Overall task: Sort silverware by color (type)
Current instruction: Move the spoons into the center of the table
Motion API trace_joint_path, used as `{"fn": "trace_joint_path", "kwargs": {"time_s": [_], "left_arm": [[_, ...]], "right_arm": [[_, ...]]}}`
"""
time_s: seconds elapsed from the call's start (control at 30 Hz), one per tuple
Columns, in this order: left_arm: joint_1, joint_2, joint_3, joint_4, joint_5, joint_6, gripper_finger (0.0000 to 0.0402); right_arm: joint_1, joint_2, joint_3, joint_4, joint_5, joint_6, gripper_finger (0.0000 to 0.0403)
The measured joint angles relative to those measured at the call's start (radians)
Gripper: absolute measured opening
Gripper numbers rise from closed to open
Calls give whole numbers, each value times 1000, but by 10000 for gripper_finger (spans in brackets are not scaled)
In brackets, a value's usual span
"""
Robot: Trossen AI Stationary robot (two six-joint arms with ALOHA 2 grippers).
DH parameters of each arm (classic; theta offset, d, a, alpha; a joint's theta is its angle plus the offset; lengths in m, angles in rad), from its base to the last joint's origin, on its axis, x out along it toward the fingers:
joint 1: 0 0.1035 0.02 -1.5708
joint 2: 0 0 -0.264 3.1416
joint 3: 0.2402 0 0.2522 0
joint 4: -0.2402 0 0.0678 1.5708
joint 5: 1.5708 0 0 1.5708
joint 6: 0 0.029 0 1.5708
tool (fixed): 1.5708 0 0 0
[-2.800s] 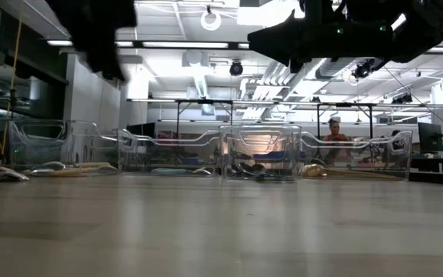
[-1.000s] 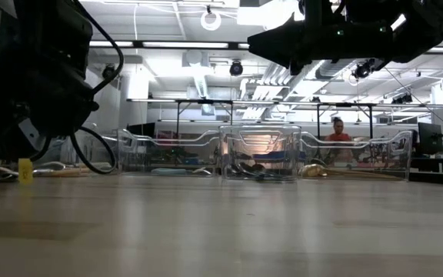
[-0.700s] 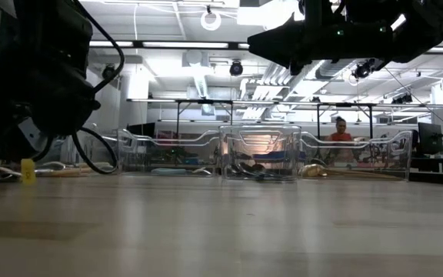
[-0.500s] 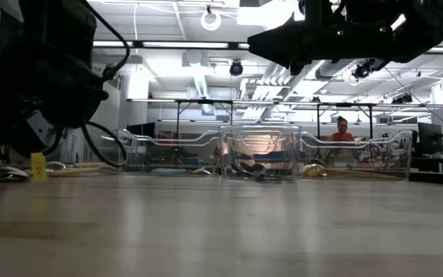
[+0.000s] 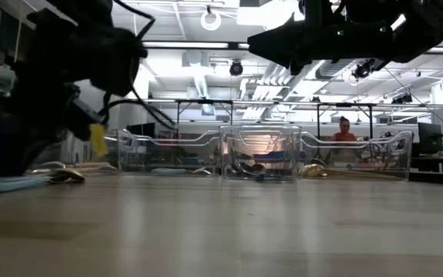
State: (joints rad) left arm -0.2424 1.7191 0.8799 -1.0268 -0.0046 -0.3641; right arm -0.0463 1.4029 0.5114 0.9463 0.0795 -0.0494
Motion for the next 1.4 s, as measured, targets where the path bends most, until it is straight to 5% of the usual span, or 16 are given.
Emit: {"fn": "trace_joint_path", "kwargs": {"time_s": [0.9,1.4], "left_arm": [[24,-1,61,291,-90,131,0],[80,-1,61,502,-45,285,0]], "right_arm": [[0,0,0,0,0,-2,119],[0,0,0,0,0,-3,119]]}}
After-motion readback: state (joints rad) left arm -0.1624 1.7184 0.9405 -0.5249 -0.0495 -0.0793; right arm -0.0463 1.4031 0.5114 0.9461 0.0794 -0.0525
